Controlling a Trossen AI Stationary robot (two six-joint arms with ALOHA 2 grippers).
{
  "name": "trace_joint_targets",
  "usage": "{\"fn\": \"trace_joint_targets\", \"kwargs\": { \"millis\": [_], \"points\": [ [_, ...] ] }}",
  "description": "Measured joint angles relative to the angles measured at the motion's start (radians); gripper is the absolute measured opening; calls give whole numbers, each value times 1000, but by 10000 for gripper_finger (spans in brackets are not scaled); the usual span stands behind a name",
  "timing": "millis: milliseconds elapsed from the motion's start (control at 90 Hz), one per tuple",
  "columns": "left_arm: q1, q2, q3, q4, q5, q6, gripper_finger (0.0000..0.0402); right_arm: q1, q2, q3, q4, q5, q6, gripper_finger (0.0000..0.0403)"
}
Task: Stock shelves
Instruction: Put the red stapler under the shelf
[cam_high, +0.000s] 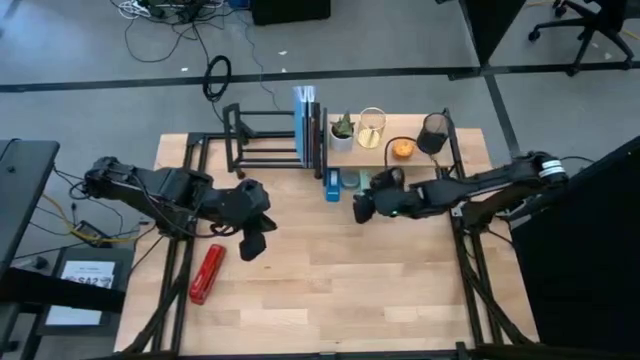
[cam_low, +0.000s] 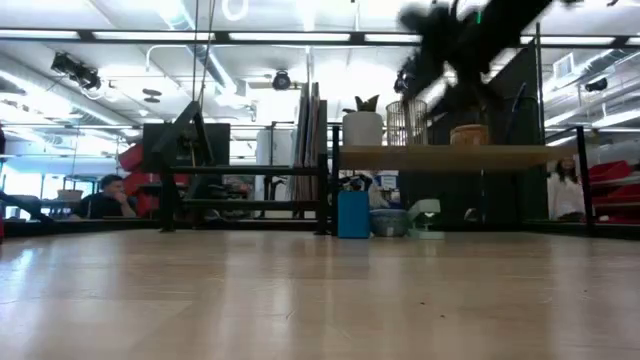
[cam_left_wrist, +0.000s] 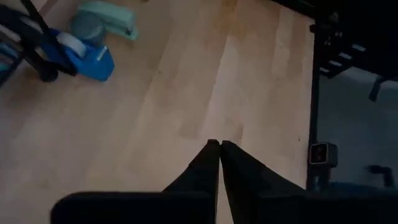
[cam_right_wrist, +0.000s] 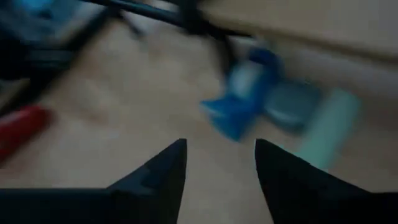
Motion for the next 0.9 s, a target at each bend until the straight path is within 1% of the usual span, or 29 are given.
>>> {"fn": "trace_joint_targets", "kwargs": {
  "millis": [56, 133, 233, 311, 378, 456, 533, 644, 700, 767, 833, 900],
  "points": [
    [0, 0, 0, -9, 13, -55, 0, 25, -8, 56, 0, -3, -67, 153],
    [0, 0, 0, -13, 57, -136, 0, 53, -9, 136, 2, -6, -160, 149],
    [0, 0, 0, -18, 141, -267, 0, 76, -1, 220, 13, -17, -260, 146],
    [-10, 0, 1, -62, 203, -395, 0, 79, 0, 265, 4, -88, -346, 146],
    [-31, 0, 1, -133, 219, -502, 0, 79, -11, 296, -7, -167, -394, 146],
    [-60, 0, 1, -266, 254, -622, 2, 78, -37, 326, -26, -239, -412, 145],
    [-96, 0, 1, -375, 293, -711, 13, 78, -73, 339, -54, -274, -414, 143],
    [-145, -13, 1, -396, 314, -819, 52, 78, -120, 340, -104, -294, -430, 142],
    [-156, -17, 1, -411, 326, -861, 82, 78, -143, 339, -141, -295, -431, 142],
    [-168, -17, -5, -467, 347, -900, 124, 78, -167, 339, -178, -295, -431, 142],
    [-171, -33, -54, -495, 372, -931, 168, 78, -182, 339, -209, -295, -431, 142],
    [-171, -70, -141, -461, 392, -963, 201, 78, -192, 339, -233, -295, -431, 142]
  ]
}}
